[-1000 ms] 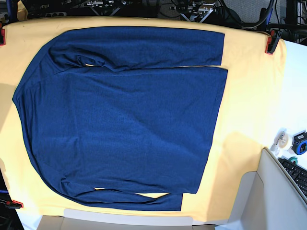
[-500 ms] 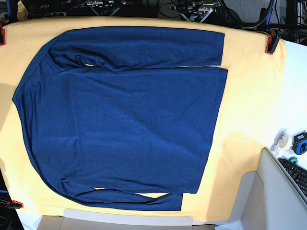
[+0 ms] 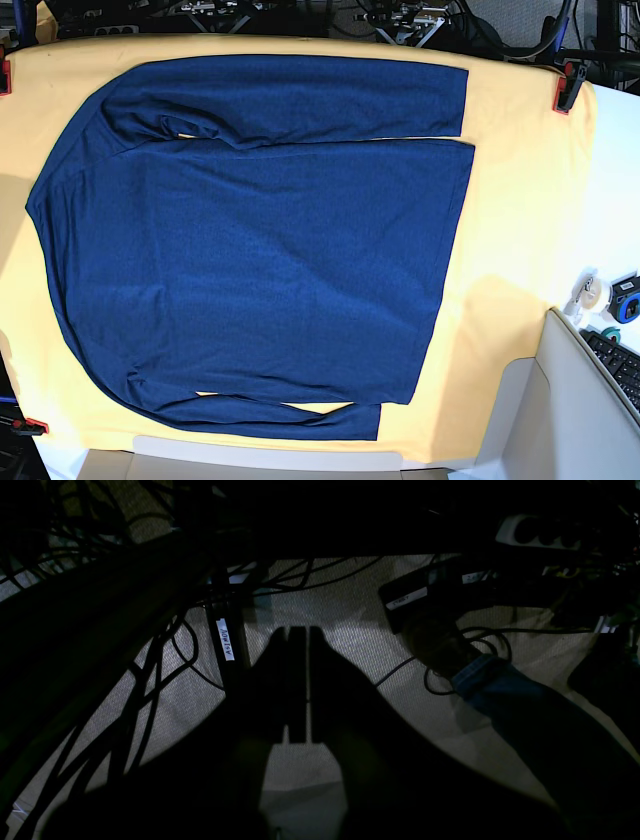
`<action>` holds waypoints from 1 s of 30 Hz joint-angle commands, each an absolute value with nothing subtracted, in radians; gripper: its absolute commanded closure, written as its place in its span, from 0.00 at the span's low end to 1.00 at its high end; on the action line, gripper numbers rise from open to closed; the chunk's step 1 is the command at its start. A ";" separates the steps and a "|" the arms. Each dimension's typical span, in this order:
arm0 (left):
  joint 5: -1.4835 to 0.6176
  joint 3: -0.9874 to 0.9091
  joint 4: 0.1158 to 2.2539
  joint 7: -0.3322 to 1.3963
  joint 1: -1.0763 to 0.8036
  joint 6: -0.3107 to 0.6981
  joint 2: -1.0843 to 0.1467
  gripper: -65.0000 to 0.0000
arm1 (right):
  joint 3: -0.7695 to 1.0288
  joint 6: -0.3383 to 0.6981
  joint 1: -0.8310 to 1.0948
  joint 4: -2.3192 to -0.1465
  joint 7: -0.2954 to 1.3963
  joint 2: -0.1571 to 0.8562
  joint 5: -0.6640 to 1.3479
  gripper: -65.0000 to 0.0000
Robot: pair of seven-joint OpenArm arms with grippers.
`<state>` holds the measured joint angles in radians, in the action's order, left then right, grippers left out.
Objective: Fold the T-shirt properly
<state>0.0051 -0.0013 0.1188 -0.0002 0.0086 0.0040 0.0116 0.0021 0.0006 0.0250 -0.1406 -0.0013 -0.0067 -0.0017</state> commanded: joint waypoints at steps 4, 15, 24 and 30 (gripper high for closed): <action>0.005 -0.002 0.124 -0.005 0.010 0.002 0.015 1.00 | 0.004 0.004 0.027 -0.145 -0.013 -0.012 0.001 1.00; 0.005 -0.002 0.124 -0.005 0.010 0.002 0.015 1.00 | 0.002 0.004 0.027 -0.145 -0.013 -0.012 0.001 1.00; 0.002 -0.002 0.124 -0.002 0.010 0.002 0.015 1.00 | -0.004 -0.002 0.028 -0.140 -0.012 -0.030 -0.005 1.00; -0.001 -0.007 0.122 -0.002 0.010 0.002 0.013 1.00 | -0.004 -0.002 0.021 -0.140 -0.010 -0.030 -0.005 1.00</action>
<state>-0.0002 -0.0032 0.1188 0.0002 0.0086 0.0036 0.0135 -0.0029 -0.0036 0.0219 -0.1398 -0.0013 -0.0311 -0.0021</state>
